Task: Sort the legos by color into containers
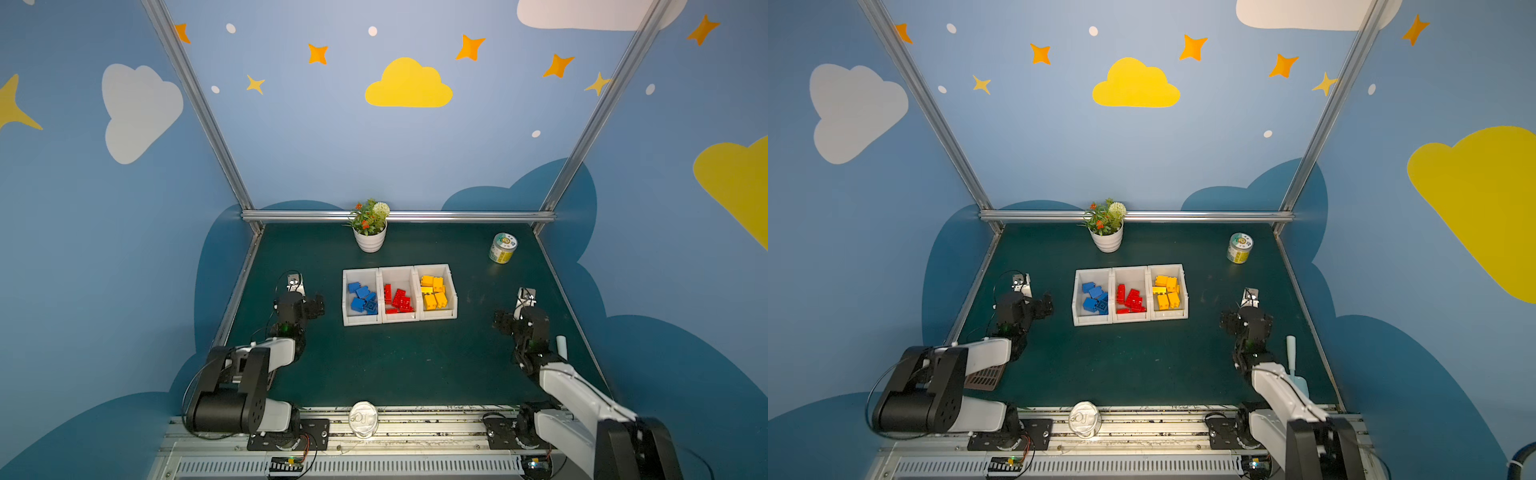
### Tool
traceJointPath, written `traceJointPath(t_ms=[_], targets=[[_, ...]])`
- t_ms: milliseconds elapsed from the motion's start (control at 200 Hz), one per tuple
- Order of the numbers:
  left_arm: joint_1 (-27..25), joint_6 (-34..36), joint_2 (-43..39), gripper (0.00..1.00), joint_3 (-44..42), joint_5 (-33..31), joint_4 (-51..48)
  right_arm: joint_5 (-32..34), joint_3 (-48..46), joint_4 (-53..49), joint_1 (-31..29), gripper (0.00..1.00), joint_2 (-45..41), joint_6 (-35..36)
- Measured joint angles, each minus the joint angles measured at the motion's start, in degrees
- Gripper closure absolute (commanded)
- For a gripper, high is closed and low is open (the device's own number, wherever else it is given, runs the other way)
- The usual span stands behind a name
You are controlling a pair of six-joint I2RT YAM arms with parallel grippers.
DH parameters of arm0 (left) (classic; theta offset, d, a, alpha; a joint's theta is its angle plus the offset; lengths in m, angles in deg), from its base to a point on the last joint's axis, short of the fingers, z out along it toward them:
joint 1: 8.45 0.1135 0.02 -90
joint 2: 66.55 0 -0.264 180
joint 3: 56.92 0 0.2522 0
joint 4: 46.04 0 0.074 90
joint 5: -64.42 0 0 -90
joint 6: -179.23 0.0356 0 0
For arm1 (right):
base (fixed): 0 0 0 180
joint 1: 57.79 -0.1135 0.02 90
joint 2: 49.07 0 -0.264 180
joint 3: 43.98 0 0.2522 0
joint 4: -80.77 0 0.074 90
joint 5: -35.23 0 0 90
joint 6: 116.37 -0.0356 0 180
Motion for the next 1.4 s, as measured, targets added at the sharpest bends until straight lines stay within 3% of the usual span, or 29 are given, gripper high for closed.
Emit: traceJointPath(t_ms=[155,230,365,711,1397], targets=[[0.5,0.9,3.7,0.0,0.1,2.6,0.9,-4.3,3.8,17.1,2.3,0.01,19.9,0.4],[0.7,0.9,3.7,0.0,0.5,3.1,1.8,-5.2,3.1,20.5,2.4,0.02,24.9,1.2],[0.9,1.0,3.7,0.0,1.1,3.9,2.5,-6.4,6.5,12.6,2.5,0.01,22.1,0.1],[0.9,1.4,3.0,0.0,1.2,4.8,1.7,-7.3,10.2,7.3,2.6,0.01,19.3,-1.6],[0.9,1.4,2.8,0.0,1.2,5.4,1.4,-7.7,10.2,5.2,2.8,0.01,19.3,-1.8]])
